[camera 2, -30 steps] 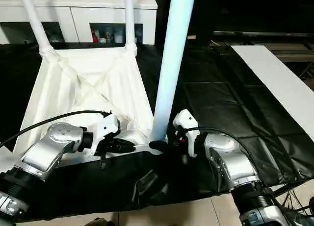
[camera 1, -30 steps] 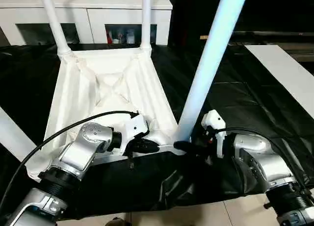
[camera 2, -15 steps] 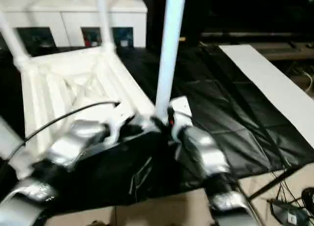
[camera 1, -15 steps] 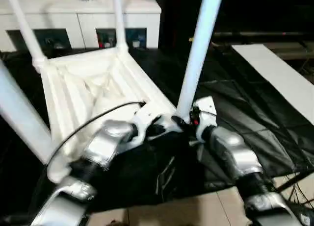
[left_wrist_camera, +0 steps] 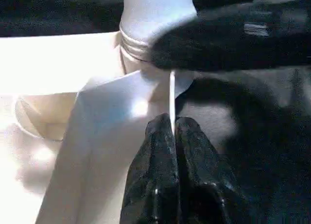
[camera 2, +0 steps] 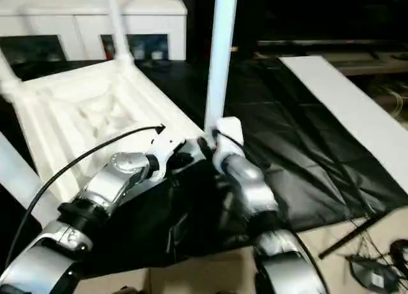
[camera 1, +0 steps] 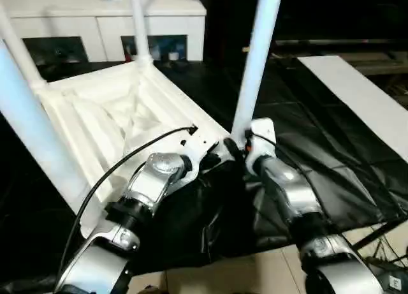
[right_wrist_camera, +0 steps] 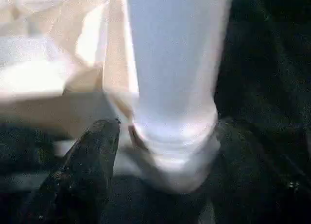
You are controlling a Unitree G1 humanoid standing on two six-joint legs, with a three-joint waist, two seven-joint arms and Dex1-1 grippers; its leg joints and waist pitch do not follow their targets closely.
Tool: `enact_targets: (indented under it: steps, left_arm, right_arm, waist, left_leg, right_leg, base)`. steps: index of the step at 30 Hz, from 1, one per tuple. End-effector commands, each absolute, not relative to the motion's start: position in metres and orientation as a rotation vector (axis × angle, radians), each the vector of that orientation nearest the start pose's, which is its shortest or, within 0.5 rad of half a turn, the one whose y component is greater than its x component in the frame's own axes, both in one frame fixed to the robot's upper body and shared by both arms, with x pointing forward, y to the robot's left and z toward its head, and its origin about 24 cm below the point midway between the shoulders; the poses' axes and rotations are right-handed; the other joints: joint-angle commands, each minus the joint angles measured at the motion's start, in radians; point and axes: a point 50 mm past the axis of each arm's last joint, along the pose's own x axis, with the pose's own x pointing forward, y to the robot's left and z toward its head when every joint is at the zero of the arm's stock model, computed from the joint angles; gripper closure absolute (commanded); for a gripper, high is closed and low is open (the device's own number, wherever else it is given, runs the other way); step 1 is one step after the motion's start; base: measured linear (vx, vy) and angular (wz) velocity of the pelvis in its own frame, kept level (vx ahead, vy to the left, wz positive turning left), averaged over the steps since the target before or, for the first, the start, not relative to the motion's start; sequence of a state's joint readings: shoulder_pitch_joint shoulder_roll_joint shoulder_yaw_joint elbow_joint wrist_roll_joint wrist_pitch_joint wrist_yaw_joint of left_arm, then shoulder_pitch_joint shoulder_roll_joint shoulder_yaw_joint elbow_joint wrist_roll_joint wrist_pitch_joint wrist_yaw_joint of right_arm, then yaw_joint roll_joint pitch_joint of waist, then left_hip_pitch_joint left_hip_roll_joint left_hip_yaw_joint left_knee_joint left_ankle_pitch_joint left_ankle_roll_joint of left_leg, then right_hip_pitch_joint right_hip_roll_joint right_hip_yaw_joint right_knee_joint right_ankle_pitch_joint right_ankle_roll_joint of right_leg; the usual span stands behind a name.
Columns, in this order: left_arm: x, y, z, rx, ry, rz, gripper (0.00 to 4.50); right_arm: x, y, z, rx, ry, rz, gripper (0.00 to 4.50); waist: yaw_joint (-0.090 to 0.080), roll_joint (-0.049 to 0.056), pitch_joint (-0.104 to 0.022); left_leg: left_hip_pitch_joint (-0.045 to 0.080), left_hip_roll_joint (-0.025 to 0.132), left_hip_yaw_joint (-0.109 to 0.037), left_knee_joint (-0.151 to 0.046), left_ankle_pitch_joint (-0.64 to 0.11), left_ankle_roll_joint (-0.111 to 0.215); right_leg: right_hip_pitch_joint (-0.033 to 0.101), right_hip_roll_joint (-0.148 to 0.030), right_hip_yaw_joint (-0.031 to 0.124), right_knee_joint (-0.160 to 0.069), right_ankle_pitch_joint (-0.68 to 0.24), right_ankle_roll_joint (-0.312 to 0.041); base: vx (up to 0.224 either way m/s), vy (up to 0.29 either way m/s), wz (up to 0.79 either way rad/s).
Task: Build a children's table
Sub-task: Rotate leg to tighten
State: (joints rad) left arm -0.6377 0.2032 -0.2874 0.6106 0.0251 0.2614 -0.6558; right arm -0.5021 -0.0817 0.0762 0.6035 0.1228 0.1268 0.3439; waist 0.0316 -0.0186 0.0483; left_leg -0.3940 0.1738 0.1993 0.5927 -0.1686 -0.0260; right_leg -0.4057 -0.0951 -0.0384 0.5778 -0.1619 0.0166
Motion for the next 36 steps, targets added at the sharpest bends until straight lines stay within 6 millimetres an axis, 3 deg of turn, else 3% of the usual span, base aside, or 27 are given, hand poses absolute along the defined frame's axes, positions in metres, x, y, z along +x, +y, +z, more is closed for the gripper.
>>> enact_targets:
  steps: [1,3,5,8,10,13,15,25,29,30,31,36]
  left_arm:
    - [0.338,0.092,0.056,0.369,0.335,-0.918,4.50]
    - [0.332,0.097,0.055,0.381,0.318,-0.999,4.50]
    - [0.326,0.099,0.054,0.385,0.319,-1.079,4.50]
    - [0.313,0.103,0.054,0.413,0.305,-1.261,4.50]
    - [0.310,0.104,0.054,0.403,0.319,-1.308,4.50]
    - [0.303,0.108,0.055,0.398,0.336,-1.373,4.50]
    - [0.299,0.111,0.056,0.396,0.344,-1.398,4.50]
    - [0.283,0.126,0.058,0.363,0.383,-1.470,4.50]
    - [0.289,0.133,0.063,0.445,0.327,-1.381,4.50]
    - [0.291,0.134,0.065,0.425,0.321,-1.354,4.23]
    - [0.292,0.135,0.067,0.408,0.319,-1.336,3.95]
    - [0.284,0.135,0.081,0.268,0.267,-1.303,3.60]
  right_arm:
    - [0.329,-0.110,0.037,0.020,0.241,0.557,0.81]
    - [0.317,-0.128,0.038,-0.030,0.239,0.652,0.76]
    - [0.305,-0.141,0.041,-0.063,0.239,0.739,0.76]
    - [0.282,-0.163,0.047,-0.085,0.250,0.876,0.76]
    - [0.278,-0.169,0.046,-0.098,0.262,0.880,0.76]
    - [0.276,-0.183,0.042,-0.109,0.284,0.817,0.76]
    - [0.275,-0.190,0.040,-0.119,0.298,0.776,0.76]
    - [0.271,-0.189,0.039,-0.108,0.282,0.738,0.76]
    - [0.270,-0.186,0.041,-0.092,0.267,0.741,0.76]
    - [0.270,-0.186,0.042,-0.087,0.261,0.738,0.74]
    - [0.270,-0.185,0.043,-0.082,0.257,0.734,0.74]
    - [0.266,-0.186,0.048,-0.063,0.229,0.707,0.74]
  waist:
    - [0.000,0.005,-0.062]
    - [0.003,0.012,-0.061]
    - [0.013,0.006,-0.060]
    - [0.025,0.012,-0.063]
    - [0.027,0.017,-0.063]
    - [0.026,0.019,-0.062]
    - [0.025,0.017,-0.062]
    - [0.023,0.013,-0.058]
    - [0.023,0.015,-0.058]
    - [0.023,0.014,-0.058]
    - [0.025,0.020,-0.058]
    - [0.023,0.012,-0.056]
  left_leg:
    - [0.026,0.050,-0.032,-0.093,-0.398,-0.027]
    - [0.033,0.052,-0.028,-0.091,-0.393,-0.027]
    - [0.035,0.055,-0.024,-0.089,-0.378,-0.007]
    - [0.028,0.055,-0.023,-0.086,-0.323,0.025]
    - [0.028,0.059,-0.024,-0.089,-0.301,0.028]
    - [0.032,0.059,-0.021,-0.089,-0.315,0.008]
    - [0.033,0.058,-0.020,-0.088,-0.320,0.004]
    - [0.034,0.058,-0.021,-0.091,-0.350,-0.008]
    - [0.034,0.057,-0.023,-0.092,-0.351,-0.014]
    - [0.033,0.057,-0.022,-0.092,-0.350,-0.014]
    - [0.034,0.057,-0.023,-0.092,-0.352,-0.017]
    - [0.031,0.058,-0.022,-0.092,-0.353,-0.013]
  right_leg:
    - [0.026,-0.048,0.027,-0.073,-0.347,-0.154]
    - [0.021,-0.044,0.029,-0.074,-0.318,-0.172]
    - [0.023,-0.044,0.032,-0.071,-0.287,-0.178]
    - [0.035,-0.046,0.032,-0.066,-0.254,-0.185]
    - [0.034,-0.046,0.032,-0.060,-0.224,-0.199]
    - [0.029,-0.045,0.030,-0.057,-0.219,-0.230]
    - [0.030,-0.045,0.030,-0.057,-0.222,-0.231]
    - [0.025,-0.047,0.032,-0.063,-0.314,-0.197]
    - [0.025,-0.045,0.032,-0.062,-0.302,-0.190]
    - [0.026,-0.045,0.032,-0.061,-0.301,-0.188]
    - [0.026,-0.045,0.032,-0.060,-0.302,-0.185]
    - [0.028,-0.047,0.032,-0.062,-0.323,-0.195]
  base:
    - [0.000,0.000,0.00]
    - [0.000,0.000,0.00]
    - [0.000,0.000,0.00]
    - [0.000,0.000,0.00]
    - [0.000,0.000,0.00]
    - [0.000,0.000,0.00]
    - [0.000,0.000,0.00]
    - [0.000,0.000,0.00]
    - [0.000,0.000,0.00]
    - [0.000,0.000,0.00]
    - [0.000,0.000,0.00]
    - [0.000,0.000,0.00]
